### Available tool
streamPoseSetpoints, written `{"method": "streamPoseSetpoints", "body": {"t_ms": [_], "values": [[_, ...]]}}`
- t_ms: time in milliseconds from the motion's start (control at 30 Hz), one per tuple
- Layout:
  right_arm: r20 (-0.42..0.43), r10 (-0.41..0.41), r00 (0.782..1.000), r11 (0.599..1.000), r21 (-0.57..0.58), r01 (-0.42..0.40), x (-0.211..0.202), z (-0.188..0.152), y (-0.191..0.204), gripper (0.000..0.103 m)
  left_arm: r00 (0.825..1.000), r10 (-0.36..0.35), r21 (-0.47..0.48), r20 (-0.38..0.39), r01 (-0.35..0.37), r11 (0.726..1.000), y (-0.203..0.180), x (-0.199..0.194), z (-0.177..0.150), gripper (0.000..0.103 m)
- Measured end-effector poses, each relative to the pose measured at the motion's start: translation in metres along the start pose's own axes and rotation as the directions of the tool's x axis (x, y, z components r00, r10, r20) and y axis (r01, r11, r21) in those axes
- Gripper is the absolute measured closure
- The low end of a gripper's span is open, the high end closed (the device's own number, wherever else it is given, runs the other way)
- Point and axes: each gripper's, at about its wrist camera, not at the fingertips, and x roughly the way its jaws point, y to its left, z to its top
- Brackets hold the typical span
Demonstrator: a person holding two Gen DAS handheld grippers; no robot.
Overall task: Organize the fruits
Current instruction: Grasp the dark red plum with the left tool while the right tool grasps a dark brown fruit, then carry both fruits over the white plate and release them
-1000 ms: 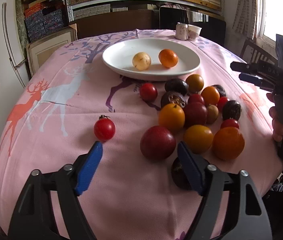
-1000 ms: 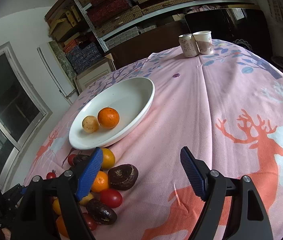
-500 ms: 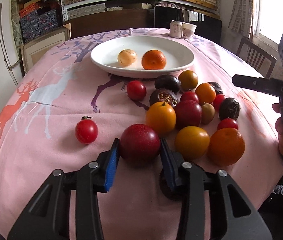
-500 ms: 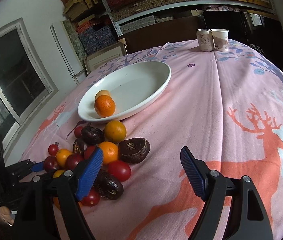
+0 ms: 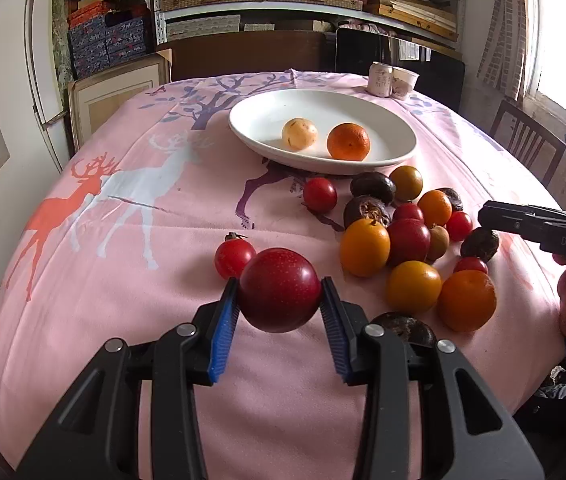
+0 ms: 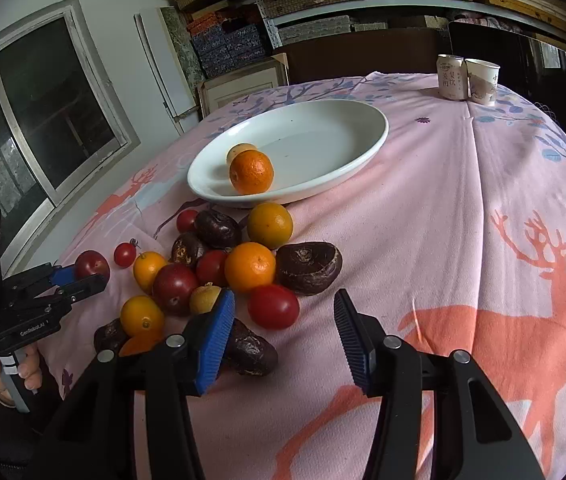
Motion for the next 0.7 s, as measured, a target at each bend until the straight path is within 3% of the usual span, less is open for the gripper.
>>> {"method": "streamPoseSetpoints", "body": {"t_ms": [233,400,467,533,700], "values": [[0.019,0.117,0.993,0.991,0.067,-0.118,-0.014,-0.009,-0.010,0.050,1.000,-0.007,0.000,0.001,0.007,1.000,0.000,0.001,0.000,0.063],[-0.030,0.083,0.996,0.993,-0.079,-0.086,-0.008,-0.015,0.018,0.049,1.000,-0.009,-0.016,0.003,0.009,1.000,0.002,0.001,0.001,0.063],[-0.061,0.047,0.997,0.993,-0.109,-0.053,0.000,-0.017,0.024,0.059,1.000,-0.005,-0.019,0.001,0.005,1.000,0.002,0.001,0.000,0.063],[-0.046,0.068,0.997,0.992,-0.099,-0.072,-0.002,-0.017,0.023,0.072,1.000,-0.006,-0.022,0.002,0.006,1.000,0.003,0.001,0.000,0.063],[-0.026,0.125,0.992,0.992,-0.011,-0.126,-0.006,-0.018,0.006,0.081,1.000,-0.005,-0.027,0.005,0.005,1.000,0.005,0.000,-0.001,0.063]]}}
